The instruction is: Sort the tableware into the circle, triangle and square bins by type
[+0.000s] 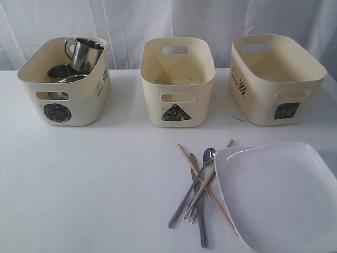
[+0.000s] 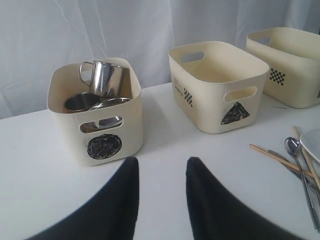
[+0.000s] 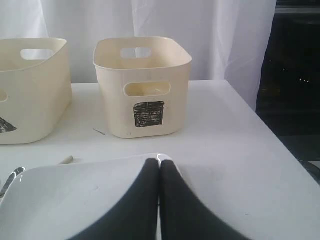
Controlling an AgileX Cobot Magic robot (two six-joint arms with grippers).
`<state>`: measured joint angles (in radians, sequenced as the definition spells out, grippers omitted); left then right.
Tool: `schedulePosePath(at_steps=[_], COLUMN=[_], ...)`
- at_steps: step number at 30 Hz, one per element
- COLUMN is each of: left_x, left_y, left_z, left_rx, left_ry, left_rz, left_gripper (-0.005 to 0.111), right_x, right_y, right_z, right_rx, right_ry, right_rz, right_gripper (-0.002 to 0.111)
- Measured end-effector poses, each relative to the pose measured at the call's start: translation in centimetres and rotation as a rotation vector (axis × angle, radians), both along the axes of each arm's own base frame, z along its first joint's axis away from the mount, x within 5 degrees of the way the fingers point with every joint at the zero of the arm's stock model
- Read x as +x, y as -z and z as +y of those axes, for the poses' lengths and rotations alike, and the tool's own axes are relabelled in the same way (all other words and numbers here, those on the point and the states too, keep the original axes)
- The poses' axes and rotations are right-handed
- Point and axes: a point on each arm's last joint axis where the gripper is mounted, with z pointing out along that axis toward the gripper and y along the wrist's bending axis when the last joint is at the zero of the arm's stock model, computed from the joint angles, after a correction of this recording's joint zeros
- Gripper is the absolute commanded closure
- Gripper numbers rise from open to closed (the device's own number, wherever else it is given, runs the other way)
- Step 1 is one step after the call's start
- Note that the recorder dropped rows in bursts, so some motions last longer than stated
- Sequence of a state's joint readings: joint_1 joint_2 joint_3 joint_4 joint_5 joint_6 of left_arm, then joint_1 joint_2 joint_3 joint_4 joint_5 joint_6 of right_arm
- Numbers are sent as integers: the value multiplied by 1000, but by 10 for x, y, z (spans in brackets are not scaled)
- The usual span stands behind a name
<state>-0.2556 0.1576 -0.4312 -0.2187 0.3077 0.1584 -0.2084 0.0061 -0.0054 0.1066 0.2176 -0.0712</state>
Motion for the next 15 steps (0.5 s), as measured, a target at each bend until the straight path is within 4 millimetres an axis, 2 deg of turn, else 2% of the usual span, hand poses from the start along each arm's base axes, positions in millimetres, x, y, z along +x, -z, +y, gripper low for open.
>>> schedulePosePath(at_steps=[10,15], left_x=[-4,1], left_y=[50,66], left_z=[3,2], left_rx=[-11,-6], left_ry=[-19,-28], left_rz=[-17,9], left_gripper=[69,69], right_x=[0,0], right_y=[0,0], right_z=[0,0], right_rx=[0,0], right_ry=[0,0], right_rz=[0,0], right_gripper=[108,108])
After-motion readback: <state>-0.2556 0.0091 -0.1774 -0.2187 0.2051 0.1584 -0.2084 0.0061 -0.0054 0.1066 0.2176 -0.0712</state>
